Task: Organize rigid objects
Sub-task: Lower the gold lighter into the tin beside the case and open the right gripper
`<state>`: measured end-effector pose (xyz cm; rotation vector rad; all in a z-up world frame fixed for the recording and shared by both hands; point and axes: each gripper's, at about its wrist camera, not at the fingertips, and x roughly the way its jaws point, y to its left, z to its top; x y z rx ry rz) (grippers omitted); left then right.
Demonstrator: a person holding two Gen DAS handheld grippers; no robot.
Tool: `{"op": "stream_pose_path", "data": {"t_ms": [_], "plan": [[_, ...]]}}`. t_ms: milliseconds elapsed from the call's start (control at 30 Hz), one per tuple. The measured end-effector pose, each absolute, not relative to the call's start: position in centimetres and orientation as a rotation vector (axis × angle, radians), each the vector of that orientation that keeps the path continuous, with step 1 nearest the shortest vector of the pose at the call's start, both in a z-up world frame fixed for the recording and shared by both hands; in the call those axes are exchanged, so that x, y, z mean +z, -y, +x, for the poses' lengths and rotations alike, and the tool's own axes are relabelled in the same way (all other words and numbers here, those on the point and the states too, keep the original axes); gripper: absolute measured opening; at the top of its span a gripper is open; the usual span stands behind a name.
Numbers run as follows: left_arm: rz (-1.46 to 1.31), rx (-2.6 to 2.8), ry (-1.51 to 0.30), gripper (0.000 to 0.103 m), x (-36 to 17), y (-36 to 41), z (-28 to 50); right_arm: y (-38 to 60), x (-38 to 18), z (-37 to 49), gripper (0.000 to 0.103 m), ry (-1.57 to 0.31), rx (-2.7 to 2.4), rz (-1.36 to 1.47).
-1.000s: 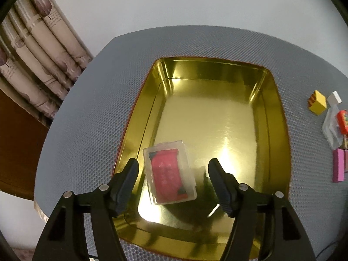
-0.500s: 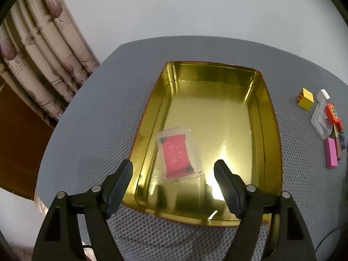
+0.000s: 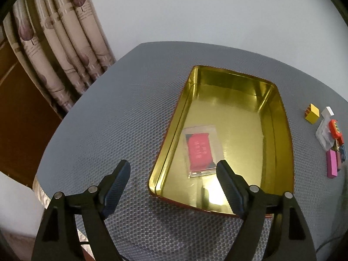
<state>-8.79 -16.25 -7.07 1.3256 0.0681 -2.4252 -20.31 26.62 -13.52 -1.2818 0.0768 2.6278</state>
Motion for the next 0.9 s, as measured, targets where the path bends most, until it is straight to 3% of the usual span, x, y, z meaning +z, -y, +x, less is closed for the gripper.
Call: {"op": "stream_pose_path", "data": {"t_ms": [900], "plan": [[1.214,-2.289,-0.274,0.082,-6.0,22.1,-7.6,-0.2,-6.8,-27.9,0.030,0.335,3.082,-1.457]]}}
